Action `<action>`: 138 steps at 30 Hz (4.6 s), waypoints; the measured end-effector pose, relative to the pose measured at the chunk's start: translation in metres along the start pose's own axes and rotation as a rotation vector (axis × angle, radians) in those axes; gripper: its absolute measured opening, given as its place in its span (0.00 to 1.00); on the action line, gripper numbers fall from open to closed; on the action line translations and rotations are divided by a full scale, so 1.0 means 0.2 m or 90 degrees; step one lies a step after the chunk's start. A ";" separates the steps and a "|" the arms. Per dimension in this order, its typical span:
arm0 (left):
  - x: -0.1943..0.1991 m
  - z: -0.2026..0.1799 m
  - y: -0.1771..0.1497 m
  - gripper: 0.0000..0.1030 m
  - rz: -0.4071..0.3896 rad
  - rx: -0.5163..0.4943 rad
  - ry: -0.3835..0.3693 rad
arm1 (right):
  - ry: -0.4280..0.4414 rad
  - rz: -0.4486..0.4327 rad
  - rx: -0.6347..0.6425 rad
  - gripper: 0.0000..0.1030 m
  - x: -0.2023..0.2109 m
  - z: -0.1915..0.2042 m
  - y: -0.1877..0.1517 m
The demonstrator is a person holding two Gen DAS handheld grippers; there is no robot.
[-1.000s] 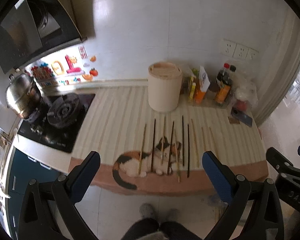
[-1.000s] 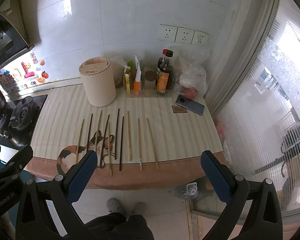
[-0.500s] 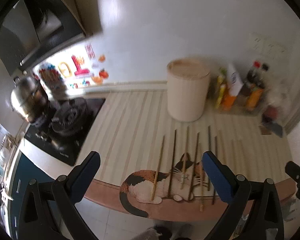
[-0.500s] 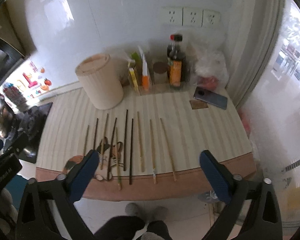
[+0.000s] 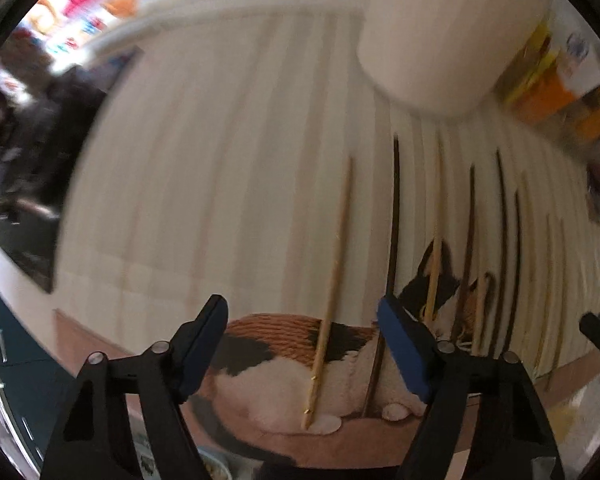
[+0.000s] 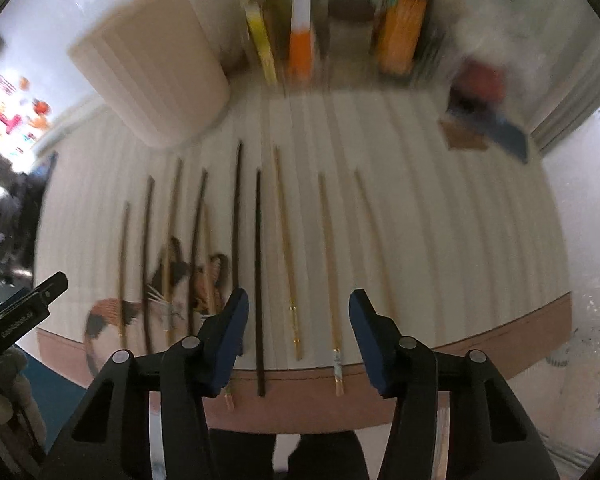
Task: Organize utensils
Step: 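Lower the left tool onto a light wooden chopstick and close it while the right tool grasps another, then lift both held chopsticks upright and carry them over the cream holder, then insert both chopsticks into the holder slots and open both tools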
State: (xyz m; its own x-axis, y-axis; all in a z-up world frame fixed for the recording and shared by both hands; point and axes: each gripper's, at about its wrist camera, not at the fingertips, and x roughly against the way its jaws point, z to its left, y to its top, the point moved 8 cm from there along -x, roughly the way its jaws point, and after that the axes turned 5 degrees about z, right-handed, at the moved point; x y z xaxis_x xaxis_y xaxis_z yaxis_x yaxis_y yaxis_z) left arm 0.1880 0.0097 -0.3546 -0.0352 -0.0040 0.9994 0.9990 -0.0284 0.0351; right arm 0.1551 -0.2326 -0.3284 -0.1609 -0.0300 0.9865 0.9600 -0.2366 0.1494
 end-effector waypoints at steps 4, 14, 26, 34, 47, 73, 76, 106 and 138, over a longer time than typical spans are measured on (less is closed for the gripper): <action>-0.17 -0.07 0.00 0.69 0.048 -0.034 -0.017 | -0.011 0.048 0.003 0.50 -0.22 0.02 0.06; -0.23 -0.11 0.02 0.05 0.054 -0.057 -0.024 | -0.037 0.109 0.015 0.38 -0.53 0.06 0.19; -0.14 0.00 0.09 0.07 0.084 -0.039 -0.072 | -0.062 0.168 0.023 0.07 -0.57 0.16 0.05; -0.13 0.07 0.13 0.10 0.131 -0.063 -0.102 | -0.057 0.216 0.002 0.08 -0.58 0.14 -0.04; -0.11 -0.09 0.11 0.04 0.108 -0.137 0.026 | -0.062 0.258 -0.003 0.07 -0.68 0.10 0.17; 1.30 0.13 0.02 0.04 -0.147 0.014 -0.041 | 0.086 0.011 0.081 0.07 0.11 0.16 0.35; 1.52 0.17 0.06 0.04 -0.199 0.024 -0.065 | 0.110 -0.036 0.083 0.07 0.27 0.21 0.45; 2.13 0.44 1.09 0.04 -0.426 0.068 -0.146 | 0.206 -0.397 0.006 0.07 0.85 0.65 1.73; 2.07 0.53 0.70 1.00 -0.380 0.052 0.002 | 0.181 -0.342 0.038 0.59 0.81 0.51 1.41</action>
State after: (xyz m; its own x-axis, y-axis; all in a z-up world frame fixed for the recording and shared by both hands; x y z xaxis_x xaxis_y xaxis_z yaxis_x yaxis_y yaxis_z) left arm 0.3168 0.1095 0.0650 -0.5901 -0.0143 0.8072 0.8058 0.0506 0.5900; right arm 0.4243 -0.2046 -0.1196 -0.6728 -0.1820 0.7171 0.7378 -0.2362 0.6323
